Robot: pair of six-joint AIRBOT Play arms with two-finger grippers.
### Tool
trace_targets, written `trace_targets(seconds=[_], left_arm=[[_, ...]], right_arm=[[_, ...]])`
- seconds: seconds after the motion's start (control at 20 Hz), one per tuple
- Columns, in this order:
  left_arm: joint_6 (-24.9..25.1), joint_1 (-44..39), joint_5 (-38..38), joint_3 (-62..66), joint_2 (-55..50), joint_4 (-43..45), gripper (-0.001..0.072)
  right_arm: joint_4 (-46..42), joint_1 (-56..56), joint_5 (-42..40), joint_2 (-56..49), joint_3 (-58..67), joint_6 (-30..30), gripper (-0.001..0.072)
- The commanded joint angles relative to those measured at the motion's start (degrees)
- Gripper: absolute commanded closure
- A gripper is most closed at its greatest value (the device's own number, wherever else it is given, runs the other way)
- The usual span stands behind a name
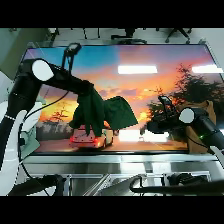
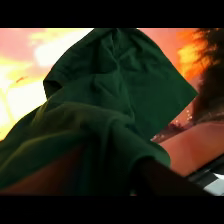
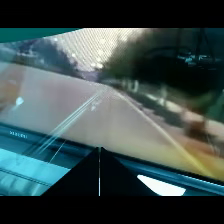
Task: Fold the shirts.
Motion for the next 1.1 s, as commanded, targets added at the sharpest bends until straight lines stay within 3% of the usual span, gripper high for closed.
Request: trace_targets(seconds=[0.0, 0.05, 0.2, 0.3, 0.4, 0.5, 0.65, 0.8, 1.05], left_arm=[[-3.9, 1.0, -6.0, -1.7, 0.3, 0.0, 0.0038], [-4.1, 3.0, -10.8, 0.7, 0.3, 0.0, 0.0038], [-5.2, 9.5, -23.6, 3.7, 2.5, 0.0, 0.0038], [-5.4, 12.2, -23.5, -3.0, 7.4, 0.0, 0.0038], [-5.2, 13.1, -17.8, -15.3, 14.4, -0.1, 0.0038], [-5.3, 12.1, -9.4, -29.1, 20.7, -0.3, 0.0038], [-5.2, 8.0, 6.1, -47.1, 26.1, -6.3, 0.0038], [-5.2, 4.8, 21.0, -57.0, 26.4, -12.8, 0.0036], [-5.2, 4.4, 28.2, -59.2, 18.7, -13.6, 0.0036]], right_arm=[[0.2, 0.0, 0.5, 0.1, 1.1, -1.3, 0.0634], [0.2, 0.0, 0.5, 0.0, 1.9, -2.0, 0.0493], [3.4, 0.0, -0.1, -0.8, 2.2, -2.2, 0.0463], [7.8, 0.1, -0.3, -2.6, 2.2, -4.6, 0.0455], [10.7, 0.1, -1.6, -4.7, 2.1, -7.8, 0.0437], [10.5, 0.1, -2.8, -7.6, 2.1, -8.6, 0.0149], [10.4, 0.0, -9.3, -12.3, 2.1, -10.0, 0.0140], [12.4, 0.0, -16.1, -16.6, 2.4, -12.1, 0.0139], [15.0, 0.0, -21.4, -22.9, 6.2, -14.7, 0.0140]])
